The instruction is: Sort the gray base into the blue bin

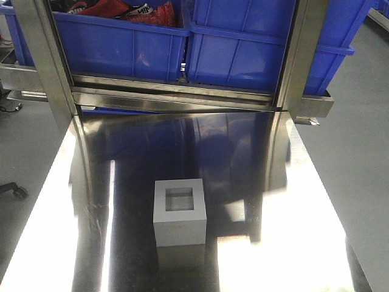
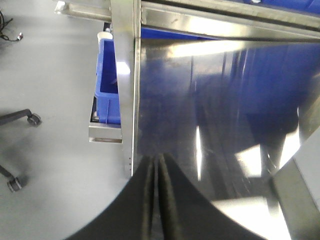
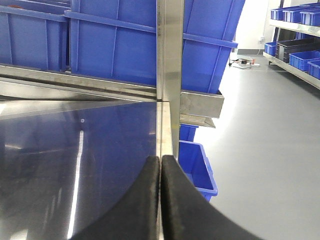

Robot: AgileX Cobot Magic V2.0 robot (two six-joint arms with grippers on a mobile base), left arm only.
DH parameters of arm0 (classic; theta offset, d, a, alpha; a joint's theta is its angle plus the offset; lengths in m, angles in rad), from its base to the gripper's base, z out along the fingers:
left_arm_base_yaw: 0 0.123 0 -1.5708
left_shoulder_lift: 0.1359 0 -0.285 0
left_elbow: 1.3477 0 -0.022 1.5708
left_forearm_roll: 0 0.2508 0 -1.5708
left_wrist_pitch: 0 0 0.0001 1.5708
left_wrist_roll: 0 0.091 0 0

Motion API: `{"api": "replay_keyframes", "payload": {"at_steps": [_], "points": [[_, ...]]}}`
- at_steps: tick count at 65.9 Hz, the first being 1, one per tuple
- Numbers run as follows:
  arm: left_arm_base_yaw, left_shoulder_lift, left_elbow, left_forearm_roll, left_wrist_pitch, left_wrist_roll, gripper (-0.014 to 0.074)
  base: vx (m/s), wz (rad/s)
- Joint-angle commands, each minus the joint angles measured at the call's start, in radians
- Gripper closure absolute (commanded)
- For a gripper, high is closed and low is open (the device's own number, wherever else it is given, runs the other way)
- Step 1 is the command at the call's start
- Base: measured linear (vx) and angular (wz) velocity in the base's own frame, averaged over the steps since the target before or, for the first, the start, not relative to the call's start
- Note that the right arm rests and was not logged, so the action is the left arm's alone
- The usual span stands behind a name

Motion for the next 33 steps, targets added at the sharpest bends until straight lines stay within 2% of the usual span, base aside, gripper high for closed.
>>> {"api": "replay_keyframes", "payload": {"at_steps": [1, 33], "points": [[-0.005, 0.008, -0.034, -0.007, -0.048, -0.010, 0.0529, 0.00, 0.00], [-0.005, 0.008, -0.034, -0.007, -0.036, -0.010, 0.0121, 0.00, 0.00]]}}
